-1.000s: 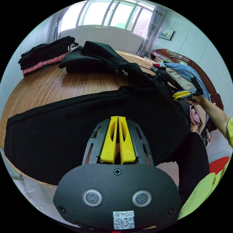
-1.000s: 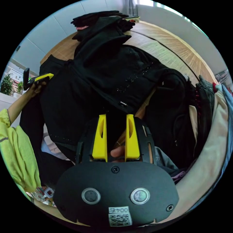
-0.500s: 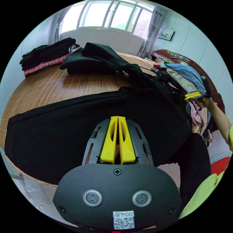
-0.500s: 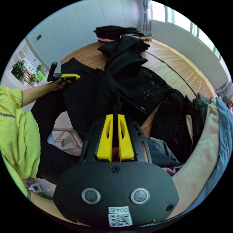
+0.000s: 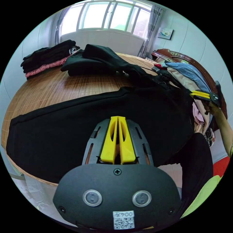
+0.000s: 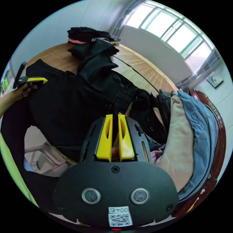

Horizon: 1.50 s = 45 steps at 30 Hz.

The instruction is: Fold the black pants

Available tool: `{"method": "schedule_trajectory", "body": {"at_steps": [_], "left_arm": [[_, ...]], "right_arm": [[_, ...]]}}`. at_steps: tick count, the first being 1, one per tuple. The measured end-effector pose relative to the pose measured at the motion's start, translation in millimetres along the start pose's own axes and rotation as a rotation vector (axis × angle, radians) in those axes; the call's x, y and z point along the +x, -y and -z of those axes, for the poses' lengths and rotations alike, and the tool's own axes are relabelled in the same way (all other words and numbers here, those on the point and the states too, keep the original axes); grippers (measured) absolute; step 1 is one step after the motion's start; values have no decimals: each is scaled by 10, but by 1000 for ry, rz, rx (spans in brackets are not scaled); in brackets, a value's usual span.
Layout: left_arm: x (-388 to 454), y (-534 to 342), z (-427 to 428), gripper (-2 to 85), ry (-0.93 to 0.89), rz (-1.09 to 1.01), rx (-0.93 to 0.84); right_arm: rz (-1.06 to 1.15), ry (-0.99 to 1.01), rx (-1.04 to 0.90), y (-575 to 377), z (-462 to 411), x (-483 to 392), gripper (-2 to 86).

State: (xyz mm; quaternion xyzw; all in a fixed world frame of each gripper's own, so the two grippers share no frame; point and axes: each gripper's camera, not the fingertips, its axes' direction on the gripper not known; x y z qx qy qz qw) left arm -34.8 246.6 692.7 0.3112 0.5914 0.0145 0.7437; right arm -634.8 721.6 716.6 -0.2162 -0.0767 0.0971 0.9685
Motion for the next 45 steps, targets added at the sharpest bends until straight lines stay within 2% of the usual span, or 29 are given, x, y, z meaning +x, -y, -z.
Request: {"method": "schedule_trajectory", "body": {"at_steps": [7, 10, 13, 16, 17, 19, 20, 21, 22, 23, 25, 28, 30, 33, 36, 38, 41, 45], "left_arm": [[146, -28, 22, 3, 8, -5, 2], [178, -40, 21, 3, 5, -6, 1], [190, -51, 15, 3, -4, -2, 0], [191, -65, 2, 3, -13, 5, -1], [191, -69, 0, 3, -15, 7, -1], [200, -84, -10, 3, -13, 9, -1], [205, -89, -13, 3, -10, 7, -1], [216, -98, -18, 3, -3, 4, -1], [224, -109, -24, 3, 3, 1, 0], [227, -115, -27, 3, 5, 0, 0], [235, -143, -37, 3, 18, -7, 2], [233, -180, -57, 3, 34, -20, 3], [217, -194, -71, 3, 41, -25, -1], [159, -181, -29, 3, 45, -26, -21], [0, -162, 241, 3, 34, 65, 127], [-149, -71, 268, 3, 4, 121, 186], [-532, 94, -17, 2, -76, 232, 188], [-1090, 50, -445, 1, -282, 329, 117]], "right_arm": [[-165, -85, -193, 171, -750, -108, 79], [-297, -94, -176, 197, -641, -118, 56], [-405, -205, -67, 56, -316, -190, 23], [-475, -66, -128, -207, -284, -166, 1], [-516, -1, -82, -331, -183, -178, -2], [-515, 127, 22, -470, -30, -277, -5], [-481, 198, 15, -511, -65, -372, -5], [-462, 216, -25, -518, -136, -420, -5], [-438, 225, -161, -525, -357, -510, -6], [-450, 209, -114, -557, -362, -534, -7], [-462, 188, -145, -491, -305, -510, -7], [-437, 61, 1, -419, -31, -612, -7], [-391, 128, -103, -393, -237, -707, -7], [-349, 97, -137, -314, -284, -704, -6], [-434, 107, 57, -175, -30, -517, -1], [-499, 256, 148, 113, 13, -315, 15], [-521, 417, 185, 768, -95, -136, 45], [-387, 461, 209, 1872, -193, -219, 85]]}}
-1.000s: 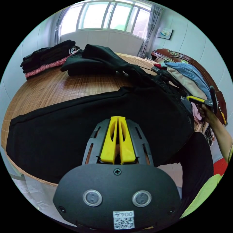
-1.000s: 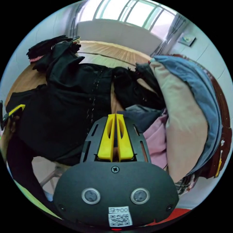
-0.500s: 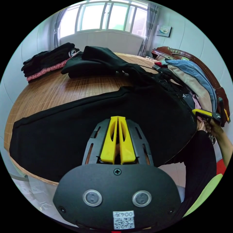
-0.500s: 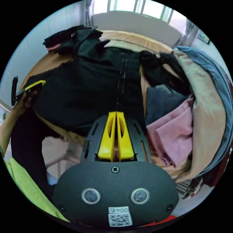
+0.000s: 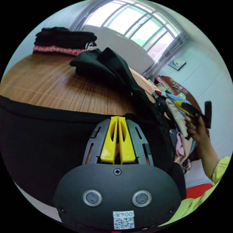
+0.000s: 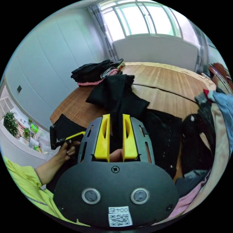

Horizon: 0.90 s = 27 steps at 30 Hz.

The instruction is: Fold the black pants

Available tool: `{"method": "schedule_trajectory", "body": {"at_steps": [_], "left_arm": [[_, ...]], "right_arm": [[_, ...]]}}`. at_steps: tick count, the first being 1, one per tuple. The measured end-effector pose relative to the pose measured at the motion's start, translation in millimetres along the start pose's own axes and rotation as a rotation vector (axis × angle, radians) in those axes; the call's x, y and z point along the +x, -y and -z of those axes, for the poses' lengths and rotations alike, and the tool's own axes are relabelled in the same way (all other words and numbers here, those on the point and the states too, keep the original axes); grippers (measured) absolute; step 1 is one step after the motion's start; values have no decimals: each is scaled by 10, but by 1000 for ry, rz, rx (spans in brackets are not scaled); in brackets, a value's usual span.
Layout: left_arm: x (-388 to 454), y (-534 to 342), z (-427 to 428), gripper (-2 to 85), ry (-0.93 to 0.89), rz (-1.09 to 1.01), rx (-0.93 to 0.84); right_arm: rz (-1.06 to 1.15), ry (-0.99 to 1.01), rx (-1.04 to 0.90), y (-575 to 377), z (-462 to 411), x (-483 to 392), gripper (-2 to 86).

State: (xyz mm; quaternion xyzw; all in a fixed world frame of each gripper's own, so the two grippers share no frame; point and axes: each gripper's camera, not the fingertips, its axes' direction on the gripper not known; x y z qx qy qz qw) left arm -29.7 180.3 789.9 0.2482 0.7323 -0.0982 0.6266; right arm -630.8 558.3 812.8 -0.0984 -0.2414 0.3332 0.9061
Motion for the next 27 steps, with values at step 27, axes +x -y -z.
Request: {"method": "schedule_trajectory", "body": {"at_steps": [27], "left_arm": [[-1477, 33, -275, 1, -157, 132, -181]], "right_arm": [[-199, 526, 61, 1843, -1333, 419, 40]]}}
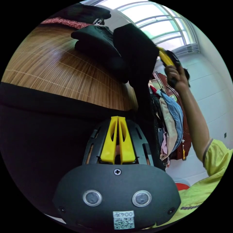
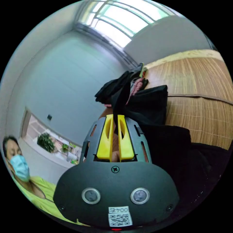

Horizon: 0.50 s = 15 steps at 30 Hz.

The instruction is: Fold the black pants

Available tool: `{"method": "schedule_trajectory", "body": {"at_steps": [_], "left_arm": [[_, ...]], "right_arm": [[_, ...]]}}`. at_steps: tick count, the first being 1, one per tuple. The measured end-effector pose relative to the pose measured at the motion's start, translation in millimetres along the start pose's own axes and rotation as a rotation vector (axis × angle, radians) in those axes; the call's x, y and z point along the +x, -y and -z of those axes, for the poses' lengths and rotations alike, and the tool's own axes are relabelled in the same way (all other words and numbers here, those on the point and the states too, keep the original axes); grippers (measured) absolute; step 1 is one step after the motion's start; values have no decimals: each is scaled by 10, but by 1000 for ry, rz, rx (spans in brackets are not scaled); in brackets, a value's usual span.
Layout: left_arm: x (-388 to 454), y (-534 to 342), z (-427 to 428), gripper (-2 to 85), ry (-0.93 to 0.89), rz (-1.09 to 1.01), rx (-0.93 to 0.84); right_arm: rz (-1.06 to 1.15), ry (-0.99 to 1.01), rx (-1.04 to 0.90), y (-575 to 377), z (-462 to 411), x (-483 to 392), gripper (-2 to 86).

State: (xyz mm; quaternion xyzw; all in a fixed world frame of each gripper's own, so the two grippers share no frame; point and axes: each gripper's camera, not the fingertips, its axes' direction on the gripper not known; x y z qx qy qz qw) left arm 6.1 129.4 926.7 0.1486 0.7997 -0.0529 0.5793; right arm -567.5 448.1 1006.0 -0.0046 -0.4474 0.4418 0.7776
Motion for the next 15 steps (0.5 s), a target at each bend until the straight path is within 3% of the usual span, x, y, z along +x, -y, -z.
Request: {"method": "schedule_trajectory", "body": {"at_steps": [2, 6, 11, 15], "left_arm": [[-76, -74, 149, 1, 3, 15, 54], [-255, -535, 1006, 1, 35, 40, 412], [-744, -1061, 1568, 1, 45, 255, 453], [-1046, -1386, 1856, 1, -10, 332, 462]], "right_arm": [[198, -5, -32, -599, 280, -550, 42], [435, -207, -127, -1801, 508, -1142, 47], [387, -476, -302, -3397, 270, -940, 65], [229, -449, -217, -3730, 478, -798, 71]]}}
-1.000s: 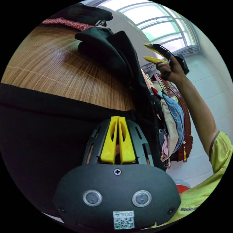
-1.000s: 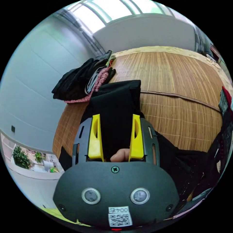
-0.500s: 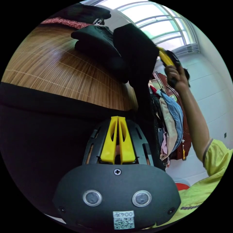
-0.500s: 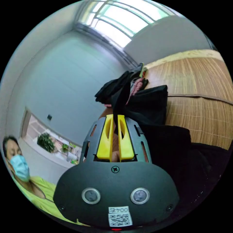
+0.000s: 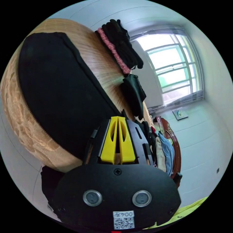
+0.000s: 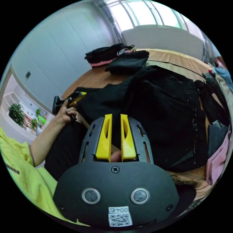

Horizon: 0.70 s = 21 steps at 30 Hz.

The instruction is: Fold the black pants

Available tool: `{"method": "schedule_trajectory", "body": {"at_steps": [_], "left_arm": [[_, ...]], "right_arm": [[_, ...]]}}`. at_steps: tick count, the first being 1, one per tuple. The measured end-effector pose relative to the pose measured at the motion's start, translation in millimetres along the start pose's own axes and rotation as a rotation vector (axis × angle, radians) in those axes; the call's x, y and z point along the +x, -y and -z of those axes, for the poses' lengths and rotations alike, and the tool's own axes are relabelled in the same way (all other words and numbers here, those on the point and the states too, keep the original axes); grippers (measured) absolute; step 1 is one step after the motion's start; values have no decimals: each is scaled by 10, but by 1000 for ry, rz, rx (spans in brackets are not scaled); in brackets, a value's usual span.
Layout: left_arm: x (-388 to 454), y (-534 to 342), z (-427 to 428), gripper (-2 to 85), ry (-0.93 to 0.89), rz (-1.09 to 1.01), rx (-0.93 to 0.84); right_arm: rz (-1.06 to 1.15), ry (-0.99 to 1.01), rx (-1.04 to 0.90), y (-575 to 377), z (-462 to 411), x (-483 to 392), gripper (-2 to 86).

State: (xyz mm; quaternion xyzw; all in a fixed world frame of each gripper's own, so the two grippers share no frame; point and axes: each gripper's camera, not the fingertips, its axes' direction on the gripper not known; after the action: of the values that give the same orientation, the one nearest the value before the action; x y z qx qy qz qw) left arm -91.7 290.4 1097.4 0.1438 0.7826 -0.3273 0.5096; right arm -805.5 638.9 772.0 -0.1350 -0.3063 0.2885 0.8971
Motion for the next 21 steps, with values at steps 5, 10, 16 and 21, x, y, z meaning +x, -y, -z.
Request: {"method": "schedule_trajectory", "body": {"at_steps": [5, 10, 16, 21], "left_arm": [[114, 76, 204, 1, -52, -221, -18], [166, 98, 226, 2, -123, -378, -134], [140, 170, 346, 3, -95, -464, -185], [26, 331, 426, 6, -106, -446, -187]], "right_arm": [[-41, 128, 106, 331, 98, 67, 114], [94, 27, 44, 968, -299, -144, 124], [4, -100, -216, 1473, -1079, -18, 129], [-145, -152, -209, 1317, -1220, 18, 37]]}}
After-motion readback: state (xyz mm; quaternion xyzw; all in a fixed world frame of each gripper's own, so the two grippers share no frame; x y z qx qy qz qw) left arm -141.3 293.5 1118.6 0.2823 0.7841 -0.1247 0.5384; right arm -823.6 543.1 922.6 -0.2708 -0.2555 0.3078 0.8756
